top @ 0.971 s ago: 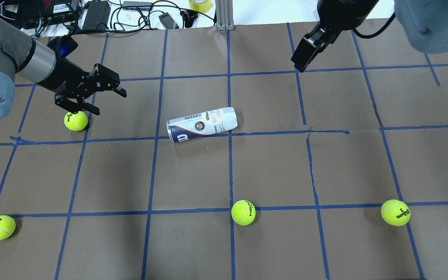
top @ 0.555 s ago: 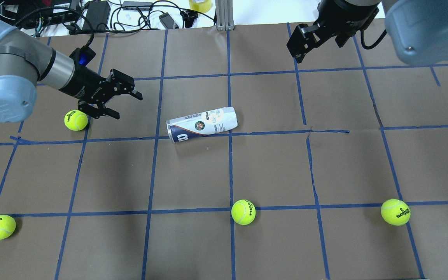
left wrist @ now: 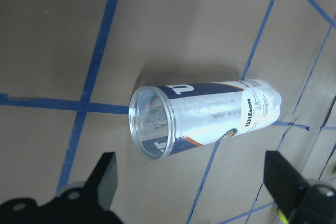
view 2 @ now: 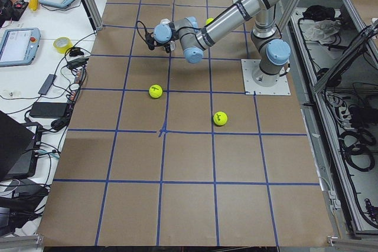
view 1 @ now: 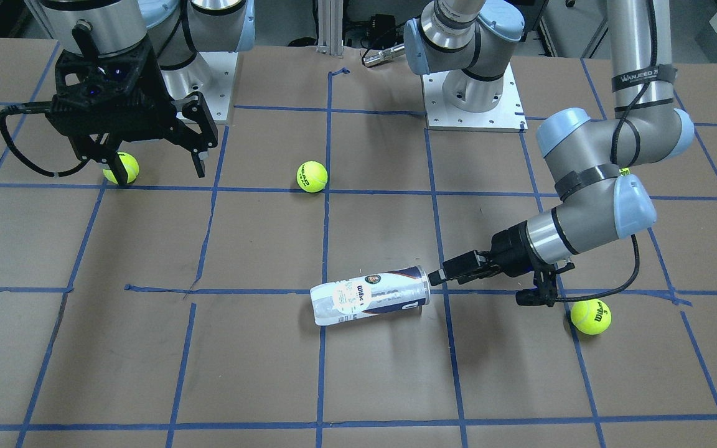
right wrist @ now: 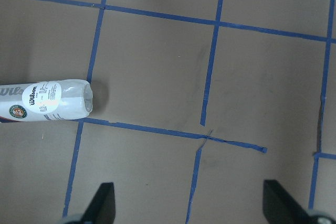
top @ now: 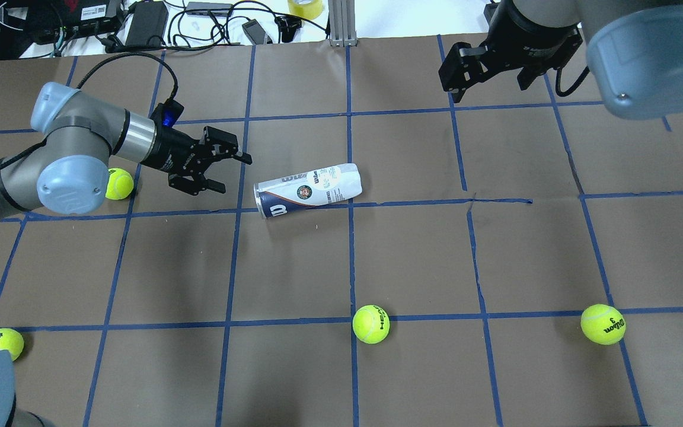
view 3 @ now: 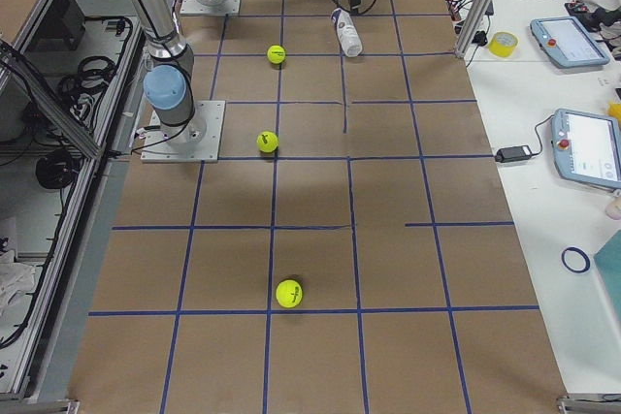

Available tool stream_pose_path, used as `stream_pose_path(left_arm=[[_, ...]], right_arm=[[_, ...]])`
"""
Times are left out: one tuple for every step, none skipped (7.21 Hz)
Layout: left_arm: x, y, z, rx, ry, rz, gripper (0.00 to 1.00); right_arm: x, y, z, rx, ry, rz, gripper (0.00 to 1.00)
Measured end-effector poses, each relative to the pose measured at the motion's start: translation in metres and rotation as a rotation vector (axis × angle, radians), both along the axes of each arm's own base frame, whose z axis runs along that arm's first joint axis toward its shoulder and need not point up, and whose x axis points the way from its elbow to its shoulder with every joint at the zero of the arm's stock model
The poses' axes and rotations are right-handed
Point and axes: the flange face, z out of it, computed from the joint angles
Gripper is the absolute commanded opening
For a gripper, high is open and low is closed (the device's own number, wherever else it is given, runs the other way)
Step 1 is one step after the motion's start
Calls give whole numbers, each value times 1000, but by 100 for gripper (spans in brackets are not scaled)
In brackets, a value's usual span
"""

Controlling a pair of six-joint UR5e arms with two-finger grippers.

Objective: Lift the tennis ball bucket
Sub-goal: 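Reach the left gripper to the tube's open end, then grasp the tube rim with the left gripper and tilt it upright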

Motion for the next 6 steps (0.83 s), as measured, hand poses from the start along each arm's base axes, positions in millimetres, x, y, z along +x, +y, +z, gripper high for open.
stream_pose_path(left_arm=[[-16,-2,-10,-10,0,-24,100],[-25,-2,-17,-9,2,-38,100],[-30,0,-23,-2,4,-46,100],[-34,2,-27,7,8,-52,100],[-37,5,-30,13,15,-53,99],[-39,5,-32,16,40,-51,73]], right_arm=[[-1,3,2,-1,-5,-31,100],[-2,5,5,-5,-3,-46,100],[-3,8,6,-2,1,-60,100],[-4,9,5,7,2,-77,100],[-5,10,5,14,2,-87,100],[-5,11,4,16,2,-88,100]])
